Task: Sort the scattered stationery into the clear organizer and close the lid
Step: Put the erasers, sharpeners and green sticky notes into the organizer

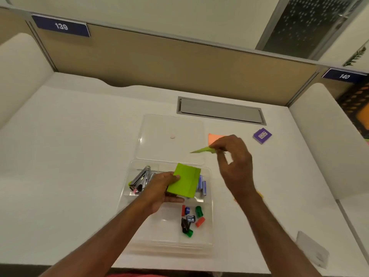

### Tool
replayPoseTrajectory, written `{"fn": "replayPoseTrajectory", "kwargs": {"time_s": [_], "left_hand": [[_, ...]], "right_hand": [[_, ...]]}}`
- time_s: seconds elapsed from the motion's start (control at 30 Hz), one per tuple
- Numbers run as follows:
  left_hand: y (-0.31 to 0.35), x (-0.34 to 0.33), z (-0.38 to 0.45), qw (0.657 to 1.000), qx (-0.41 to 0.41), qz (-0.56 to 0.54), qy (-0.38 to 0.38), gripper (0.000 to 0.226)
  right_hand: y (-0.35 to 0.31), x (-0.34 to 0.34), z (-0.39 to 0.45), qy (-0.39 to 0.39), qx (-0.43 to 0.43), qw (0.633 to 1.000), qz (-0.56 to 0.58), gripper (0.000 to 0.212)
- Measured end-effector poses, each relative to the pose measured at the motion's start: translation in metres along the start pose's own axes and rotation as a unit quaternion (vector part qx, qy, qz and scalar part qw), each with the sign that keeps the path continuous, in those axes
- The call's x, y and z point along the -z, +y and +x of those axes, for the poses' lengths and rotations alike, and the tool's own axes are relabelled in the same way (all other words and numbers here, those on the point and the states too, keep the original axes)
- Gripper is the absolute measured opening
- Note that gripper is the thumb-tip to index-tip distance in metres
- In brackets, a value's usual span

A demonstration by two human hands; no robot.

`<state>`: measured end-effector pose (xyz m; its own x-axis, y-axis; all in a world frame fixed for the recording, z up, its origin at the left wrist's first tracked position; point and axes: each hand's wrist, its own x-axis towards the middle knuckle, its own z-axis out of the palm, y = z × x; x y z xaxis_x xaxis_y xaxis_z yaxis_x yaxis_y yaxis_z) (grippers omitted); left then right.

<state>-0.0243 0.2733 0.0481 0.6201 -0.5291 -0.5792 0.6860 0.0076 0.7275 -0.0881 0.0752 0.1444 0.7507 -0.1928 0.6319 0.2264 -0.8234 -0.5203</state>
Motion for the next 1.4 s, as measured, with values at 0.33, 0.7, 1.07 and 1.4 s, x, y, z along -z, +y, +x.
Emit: {"fn": "replayPoseTrajectory", "kwargs": {"time_s": [0.33, 0.7, 1.07, 1.4], "left_hand": [[0.020, 0.029, -0.004, 0.996, 0.003, -0.090, -0.020, 0.036], [0.024, 0.045, 0.007, 0.996, -0.031, -0.053, 0.064, 0.039], [0.022, 0.050, 0.001, 0.987, -0.102, 0.093, 0.083, 0.024], [0.018, 0.071, -0.023, 0.989, -0.107, 0.052, 0.090, 0.016]], "right_hand": [[-0.016, -0.061, -0.068, -0.130, 0.209, 0.961, -0.125, 0.019], [-0.008, -0.081, -0.038, -0.126, -0.156, 0.979, 0.039, 0.020], [-0.010, -0.104, -0.014, -0.214, -0.436, 0.854, 0.186, 0.031], [-0.012, -0.078, -0.024, -0.178, -0.509, 0.802, 0.258, 0.013]]}}
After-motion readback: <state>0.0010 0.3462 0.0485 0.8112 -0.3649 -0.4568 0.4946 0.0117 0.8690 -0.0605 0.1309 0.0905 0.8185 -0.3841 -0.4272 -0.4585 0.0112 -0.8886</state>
